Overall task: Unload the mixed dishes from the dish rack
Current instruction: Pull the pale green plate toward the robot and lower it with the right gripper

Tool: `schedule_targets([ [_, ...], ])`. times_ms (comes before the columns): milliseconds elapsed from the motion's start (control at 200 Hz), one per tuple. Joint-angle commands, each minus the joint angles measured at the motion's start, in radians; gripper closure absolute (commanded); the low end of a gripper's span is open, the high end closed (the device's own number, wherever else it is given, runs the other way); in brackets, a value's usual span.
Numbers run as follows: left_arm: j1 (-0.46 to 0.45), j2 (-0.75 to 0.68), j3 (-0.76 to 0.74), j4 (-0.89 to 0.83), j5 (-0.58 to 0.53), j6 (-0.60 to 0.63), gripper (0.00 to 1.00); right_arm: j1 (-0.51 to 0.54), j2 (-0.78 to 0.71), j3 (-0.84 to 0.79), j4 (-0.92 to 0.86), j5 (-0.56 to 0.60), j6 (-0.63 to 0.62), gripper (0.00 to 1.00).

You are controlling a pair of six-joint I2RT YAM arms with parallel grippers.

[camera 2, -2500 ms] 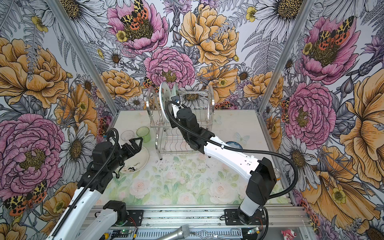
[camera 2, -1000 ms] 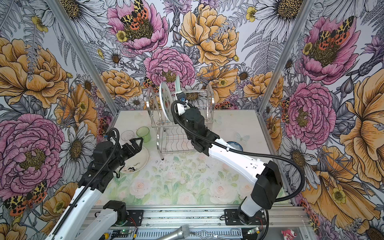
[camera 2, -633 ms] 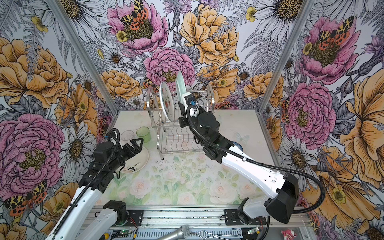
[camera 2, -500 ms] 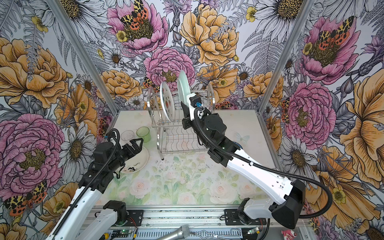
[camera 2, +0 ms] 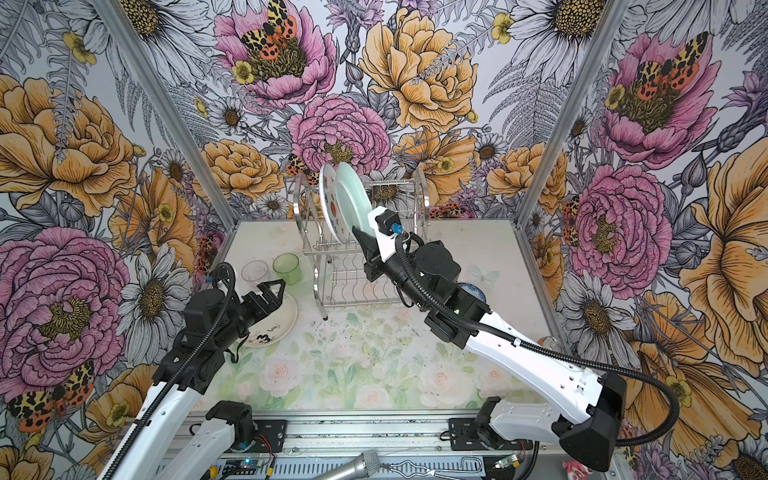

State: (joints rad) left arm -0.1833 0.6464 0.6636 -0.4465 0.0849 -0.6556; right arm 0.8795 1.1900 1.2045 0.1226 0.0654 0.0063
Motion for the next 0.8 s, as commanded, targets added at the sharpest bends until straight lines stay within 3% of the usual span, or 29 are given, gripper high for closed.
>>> schedule_targets([
  [0,-0.012,-0.016,-0.005,-0.014,-0.029,-0.011,0.01,0.030,-0.077,0.020,0.117,-0.103,-0.012,1.00],
  [796,-0.079,-0.011,0.007,-0.021,-0.056,-0.064,0.01,0.096,-0.241,-0.137,0.112,-0.111,0.043,1.00],
])
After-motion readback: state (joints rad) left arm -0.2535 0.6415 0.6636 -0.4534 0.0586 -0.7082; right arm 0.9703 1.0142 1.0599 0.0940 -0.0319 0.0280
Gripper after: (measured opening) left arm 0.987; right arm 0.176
